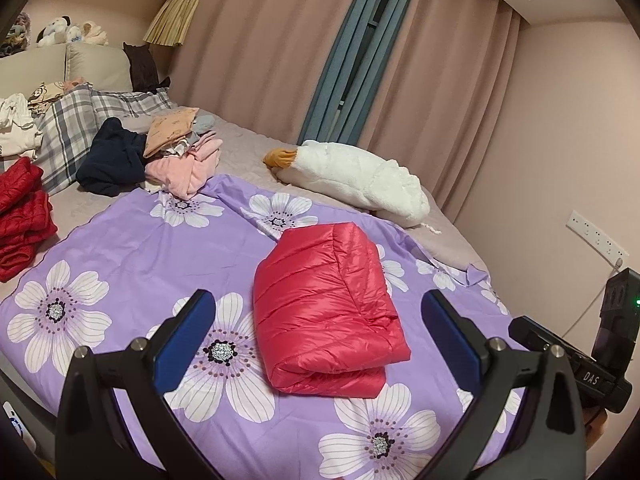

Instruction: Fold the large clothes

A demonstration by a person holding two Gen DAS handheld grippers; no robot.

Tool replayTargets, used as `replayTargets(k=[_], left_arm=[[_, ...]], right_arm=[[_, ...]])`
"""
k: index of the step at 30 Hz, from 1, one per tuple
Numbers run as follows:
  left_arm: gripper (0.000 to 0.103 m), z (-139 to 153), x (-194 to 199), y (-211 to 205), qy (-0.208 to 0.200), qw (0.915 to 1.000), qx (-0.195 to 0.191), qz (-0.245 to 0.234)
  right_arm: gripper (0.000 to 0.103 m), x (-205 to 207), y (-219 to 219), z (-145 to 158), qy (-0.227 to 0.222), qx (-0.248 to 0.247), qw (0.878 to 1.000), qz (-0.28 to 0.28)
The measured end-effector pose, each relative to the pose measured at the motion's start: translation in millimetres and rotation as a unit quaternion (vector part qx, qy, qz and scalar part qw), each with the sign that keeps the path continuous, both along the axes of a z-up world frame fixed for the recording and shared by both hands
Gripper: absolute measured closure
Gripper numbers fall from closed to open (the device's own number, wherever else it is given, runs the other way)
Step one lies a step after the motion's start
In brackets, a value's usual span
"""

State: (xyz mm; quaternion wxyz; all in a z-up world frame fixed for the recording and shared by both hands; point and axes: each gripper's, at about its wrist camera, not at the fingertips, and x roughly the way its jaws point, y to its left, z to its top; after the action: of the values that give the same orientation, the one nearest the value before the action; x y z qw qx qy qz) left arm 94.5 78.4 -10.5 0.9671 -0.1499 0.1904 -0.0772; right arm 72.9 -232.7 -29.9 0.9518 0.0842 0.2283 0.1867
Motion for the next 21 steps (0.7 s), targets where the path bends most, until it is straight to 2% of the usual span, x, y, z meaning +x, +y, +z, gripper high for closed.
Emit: replayTargets(k=[10,21], left_arm=[[0.000,0.3,7.3,-1.5,0.007,1.0000,0.000,0.006],[0.000,-0.9,11.5,-12.8,0.009,0.9993,0.037,0.001]], right_arm=[[0.001,-2.0,2.7,-0.4,0.003,-0.011,1.000,-0.013],[0.001,0.7,3.8,-0.5,0.005,-0.018,0.999,-0.025]])
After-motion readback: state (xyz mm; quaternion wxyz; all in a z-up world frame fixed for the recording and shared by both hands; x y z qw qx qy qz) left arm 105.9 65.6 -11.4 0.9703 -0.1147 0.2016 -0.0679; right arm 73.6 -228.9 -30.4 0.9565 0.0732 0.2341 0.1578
